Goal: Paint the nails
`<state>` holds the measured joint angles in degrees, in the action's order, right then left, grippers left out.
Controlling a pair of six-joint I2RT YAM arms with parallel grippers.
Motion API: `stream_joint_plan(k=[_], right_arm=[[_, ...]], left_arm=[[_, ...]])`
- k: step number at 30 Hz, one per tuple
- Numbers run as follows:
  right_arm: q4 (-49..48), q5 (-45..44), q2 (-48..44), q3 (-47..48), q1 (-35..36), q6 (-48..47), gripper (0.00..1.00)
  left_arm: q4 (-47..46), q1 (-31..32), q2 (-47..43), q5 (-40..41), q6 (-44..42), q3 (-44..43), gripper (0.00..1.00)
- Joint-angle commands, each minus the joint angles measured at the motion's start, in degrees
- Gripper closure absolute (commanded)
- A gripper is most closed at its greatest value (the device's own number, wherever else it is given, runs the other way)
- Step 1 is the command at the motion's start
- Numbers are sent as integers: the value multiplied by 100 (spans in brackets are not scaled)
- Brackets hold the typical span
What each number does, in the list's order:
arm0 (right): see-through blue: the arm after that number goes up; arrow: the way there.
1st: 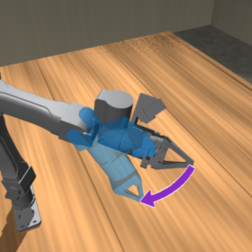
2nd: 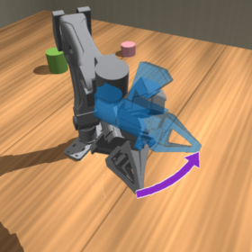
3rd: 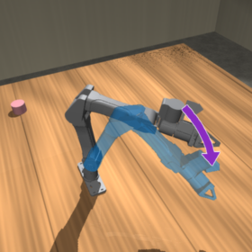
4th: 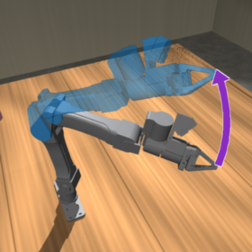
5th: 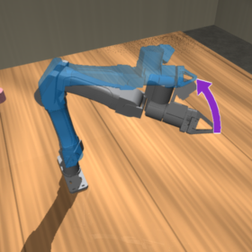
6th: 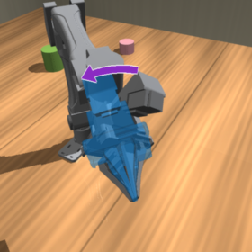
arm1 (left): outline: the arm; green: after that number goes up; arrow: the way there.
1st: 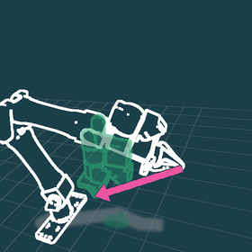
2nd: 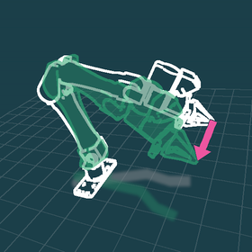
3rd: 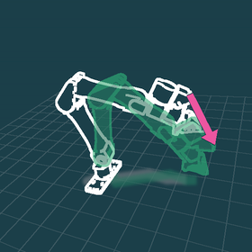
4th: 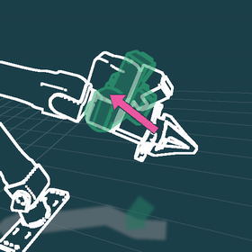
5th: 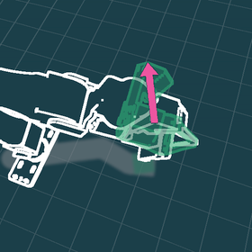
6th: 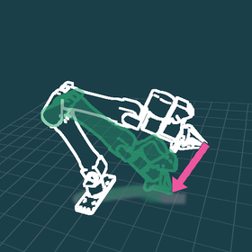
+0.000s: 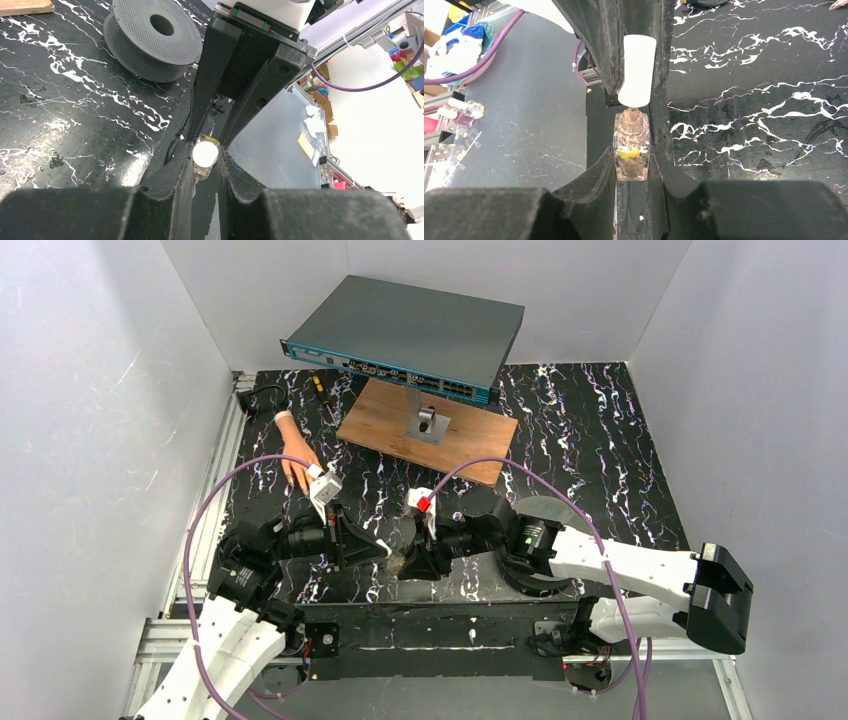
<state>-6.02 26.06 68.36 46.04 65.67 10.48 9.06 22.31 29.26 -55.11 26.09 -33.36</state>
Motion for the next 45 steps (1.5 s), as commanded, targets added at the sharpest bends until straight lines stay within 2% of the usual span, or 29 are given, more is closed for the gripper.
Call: stream_joint_plan(k=[1,27,35,45], right_arm=[[-199,-45,-3,342,26,-77,99],[112,338,167,817,28,-232,99],[929,952,445,1390,19,-447,99],[655,629,326,1236,24,-327,99]], left_arm=[[-45,108,19,-169,21,-48,100],[44,797,393,-272,-101,-72,100],[192,933,355,-265,-301,-136,100],[297,962,96,76,-362,-150,100]])
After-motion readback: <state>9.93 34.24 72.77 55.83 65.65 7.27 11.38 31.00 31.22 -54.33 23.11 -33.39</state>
